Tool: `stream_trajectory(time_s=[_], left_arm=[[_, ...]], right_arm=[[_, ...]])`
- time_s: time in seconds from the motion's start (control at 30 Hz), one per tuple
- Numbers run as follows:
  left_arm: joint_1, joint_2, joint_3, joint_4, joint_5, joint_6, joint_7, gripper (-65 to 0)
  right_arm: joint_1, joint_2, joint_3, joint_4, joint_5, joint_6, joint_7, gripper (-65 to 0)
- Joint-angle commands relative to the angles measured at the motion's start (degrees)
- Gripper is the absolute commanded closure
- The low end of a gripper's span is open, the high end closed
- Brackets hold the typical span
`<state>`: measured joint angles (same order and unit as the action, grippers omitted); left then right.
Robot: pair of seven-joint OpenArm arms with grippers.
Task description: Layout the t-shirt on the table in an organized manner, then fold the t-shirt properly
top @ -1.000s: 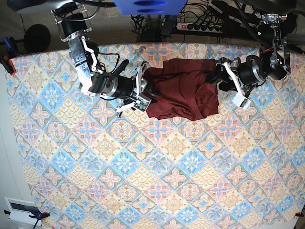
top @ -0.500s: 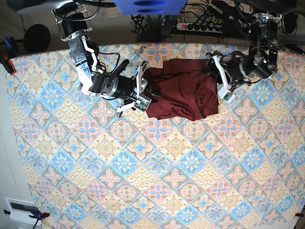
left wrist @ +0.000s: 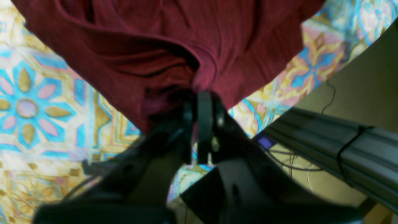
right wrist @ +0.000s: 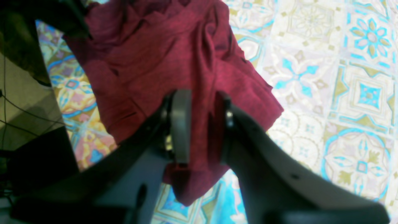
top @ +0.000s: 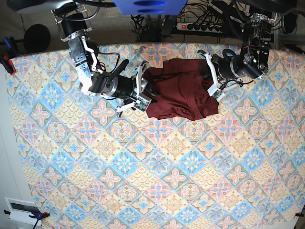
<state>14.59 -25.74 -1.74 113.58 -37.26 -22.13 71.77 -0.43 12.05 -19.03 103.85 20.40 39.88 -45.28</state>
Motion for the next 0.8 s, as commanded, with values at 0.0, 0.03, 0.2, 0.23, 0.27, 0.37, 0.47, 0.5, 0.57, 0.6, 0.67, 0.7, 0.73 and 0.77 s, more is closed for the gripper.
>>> stream_trajectory(time_s=[0.0, 0.03, 0.2, 0.23, 0.27, 0.37, 0.47, 0.5, 0.57, 0.6, 0.67, 0.7, 0.73, 0.77], left_arm=[[-0.3, -0.7, -2.1, 0.8, -0.9, 0.0, -0.9, 0.0], [0.3, -0.6, -3.9, 0.8, -3.0, 0.0, -1.0, -0.6], [3.9, 1.3, -16.2, 0.8, -20.1, 0.0, -0.4, -0.2], [4.6, 1.4, -18.2, 0.8, -22.7, 0.0, 0.0, -0.2], [5.3, 1.6, -19.8, 0.8, -25.0, 0.0, 0.5, -0.2], [8.0, 2.4, -23.4, 0.8, -31.6, 0.0, 2.0, -0.2], [10.9, 2.3, -25.6, 0.8, -36.7, 0.0, 2.1, -0.2], [12.0, 2.3, -26.5, 0.8, -38.7, 0.0, 2.1, -0.2], [13.9, 2.3, -27.5, 0.5, -42.1, 0.0, 2.8, -0.2], [14.6, 2.3, -27.8, -0.1, -43.4, -0.1, 3.4, -0.2], [15.2, 2.3, -27.8, -2.3, -44.2, -0.1, 3.4, -0.2], [15.2, 2.4, -27.8, -4.2, -44.2, -0.1, 3.4, -0.2], [15.1, 2.4, -27.8, -6.8, -44.1, -0.1, 3.3, -0.2], [14.7, 2.5, -27.8, -10.6, -44.1, -0.1, 3.3, -0.2]], right_arm=[[0.9, 0.0, 0.2, 1.2, 1.2, 0.1, 1.5, -13.1], [0.9, 0.0, 0.2, 1.2, 1.2, 0.1, 1.5, -13.1], [0.9, 0.0, 0.2, 1.2, 1.2, 0.1, 1.5, -13.1], [0.9, 0.0, 0.2, 1.2, 1.2, 0.1, 1.5, -13.1], [0.9, 0.0, 0.2, 1.2, 1.2, 0.1, 1.5, -13.1], [1.0, 0.0, 0.2, 0.9, 1.2, 0.1, 1.5, -13.1], [1.0, 0.0, 0.2, 0.8, 1.2, 0.1, 1.5, -13.1], [1.0, 0.0, 0.2, 0.8, 1.2, 0.1, 1.5, -13.1], [1.0, 0.0, 0.2, 0.8, 1.2, 0.1, 1.4, -13.1], [1.0, 0.0, 0.2, 0.8, 1.2, 0.1, 1.4, -13.1], [1.0, 0.0, 0.2, 0.8, 1.2, 0.1, 1.4, -13.1], [1.0, 0.0, 0.1, 0.8, 1.2, 0.1, 1.4, -13.1], [1.0, 0.0, 0.0, 0.8, 1.2, 0.1, 1.4, -13.1], [1.0, 0.0, -0.1, 0.8, 1.2, 0.1, 1.4, -13.1]])
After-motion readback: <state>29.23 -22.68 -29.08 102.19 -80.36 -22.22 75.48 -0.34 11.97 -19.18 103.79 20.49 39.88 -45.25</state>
